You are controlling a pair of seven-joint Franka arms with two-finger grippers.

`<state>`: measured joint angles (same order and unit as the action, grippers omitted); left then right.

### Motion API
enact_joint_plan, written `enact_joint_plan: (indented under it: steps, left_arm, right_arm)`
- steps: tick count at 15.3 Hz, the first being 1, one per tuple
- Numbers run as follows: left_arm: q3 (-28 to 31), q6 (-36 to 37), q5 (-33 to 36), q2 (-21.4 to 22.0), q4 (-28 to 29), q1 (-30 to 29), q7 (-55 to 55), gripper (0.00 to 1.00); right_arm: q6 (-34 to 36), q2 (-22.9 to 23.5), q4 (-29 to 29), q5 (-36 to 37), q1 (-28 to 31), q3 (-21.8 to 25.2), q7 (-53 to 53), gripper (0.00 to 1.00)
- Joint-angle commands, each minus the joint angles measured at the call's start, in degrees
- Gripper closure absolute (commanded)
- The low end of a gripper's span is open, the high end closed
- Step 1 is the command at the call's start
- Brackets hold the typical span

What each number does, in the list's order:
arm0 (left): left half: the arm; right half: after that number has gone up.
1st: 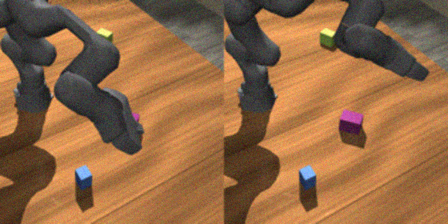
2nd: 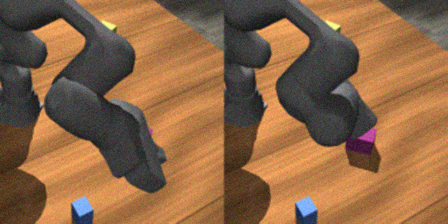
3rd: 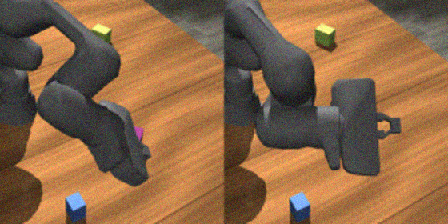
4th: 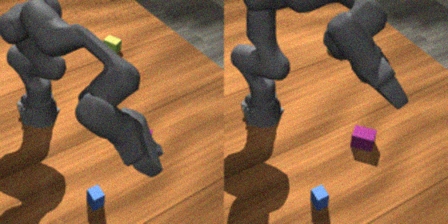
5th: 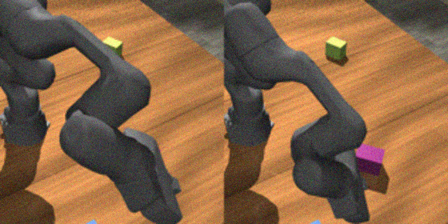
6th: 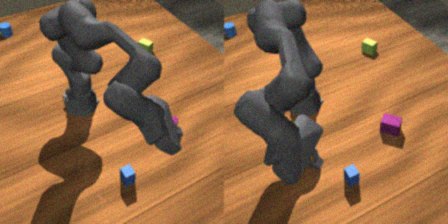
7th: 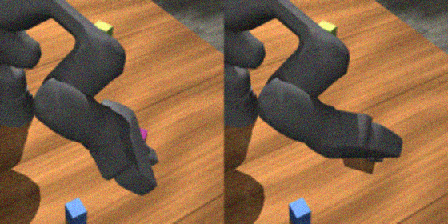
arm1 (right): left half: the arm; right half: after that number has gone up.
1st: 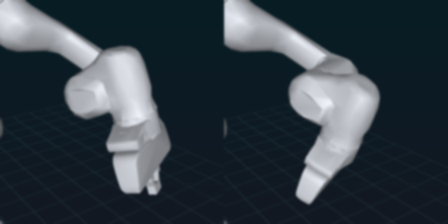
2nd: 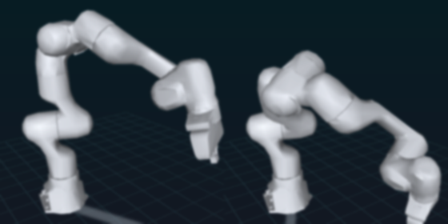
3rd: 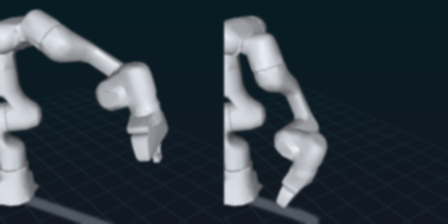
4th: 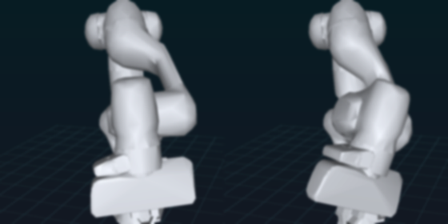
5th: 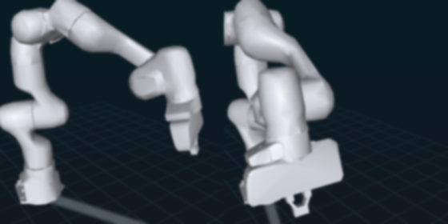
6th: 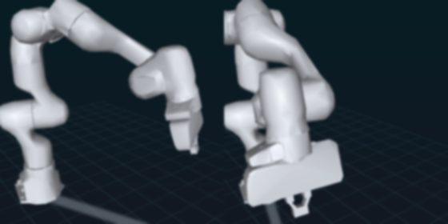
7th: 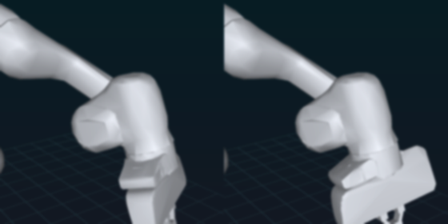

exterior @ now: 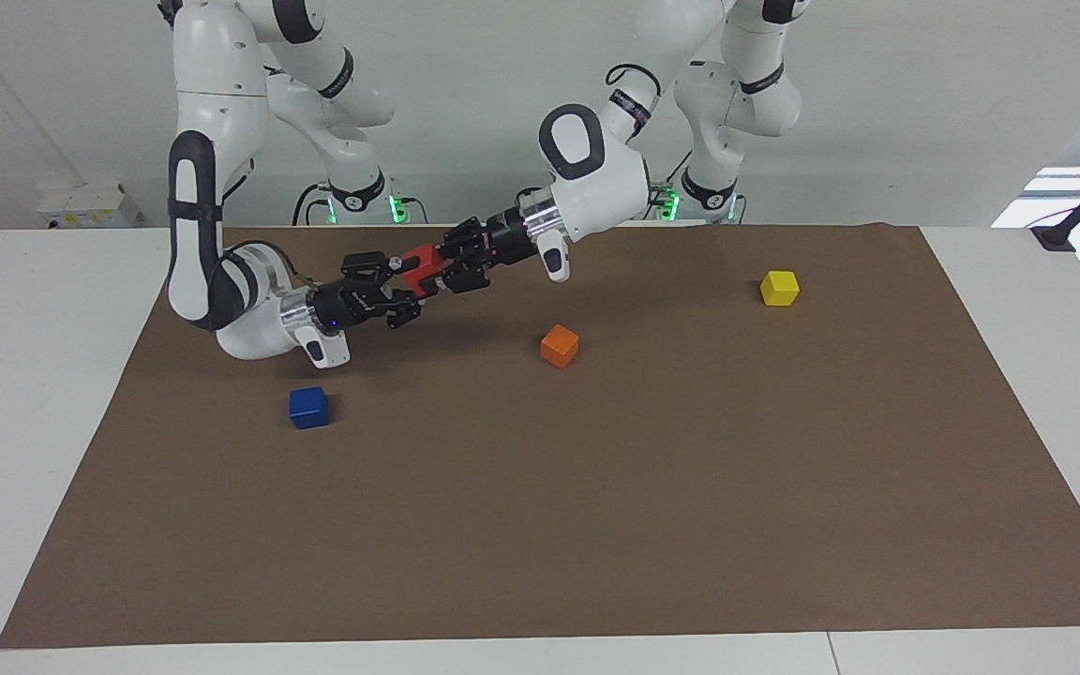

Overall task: Transfer red block to right arm and stack on blue block
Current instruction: 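Close the right gripper on the red cube held by the left gripper, then open the left gripper and withdraw it while the right gripper lifts the cube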

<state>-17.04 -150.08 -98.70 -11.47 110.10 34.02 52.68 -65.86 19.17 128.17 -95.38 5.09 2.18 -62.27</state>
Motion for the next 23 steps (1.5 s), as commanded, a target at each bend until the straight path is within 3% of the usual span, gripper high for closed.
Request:
enact_joint_plan:
  steps: [1,4,5,6,10,17,20,23]
  left_arm:
    - [-0.2,-0.8,-1.6,-0.6,-1.2,0.0,-0.4,1.0]
    - [-0.1,-1.0,-1.6,-0.6,-1.2,0.0,-0.3,1.0]
    - [-0.1,-1.1,-1.5,-0.5,-1.3,0.1,-0.2,0.41]
    - [-0.1,-1.0,-1.2,-0.4,-1.3,0.1,-0.2,0.0]
    - [-0.1,-0.8,-1.3,-0.4,-1.9,-0.2,-0.1,0.0]
    - [0.3,9.3,-0.1,0.6,-1.4,-11.1,0.0,0.0]
    - [0.3,15.8,5.1,1.1,-0.6,-17.3,0.0,0.0]
    - [0.3,25.0,16.7,1.7,0.2,-24.3,-0.2,0.0]
  right_arm:
    - [-0.9,-0.8,0.9,0.0,0.4,-0.3,-0.6,1.0]
    - [-0.9,-0.8,0.8,0.0,0.4,-0.3,-0.5,1.0]
    - [-0.9,-0.8,0.8,0.0,0.5,-0.3,-0.5,1.0]
    - [-0.9,-0.8,0.9,0.0,0.5,-0.3,-0.5,1.0]
    - [-1.0,-0.8,0.9,0.0,0.5,-0.3,-0.5,1.0]
    - [-1.6,-0.8,0.8,0.0,0.4,-0.3,-0.5,1.0]
    - [-1.7,-0.8,0.9,0.0,0.4,-0.3,-0.5,1.0]
    - [-2.3,-0.8,0.8,0.0,0.3,-0.3,-0.6,1.0]
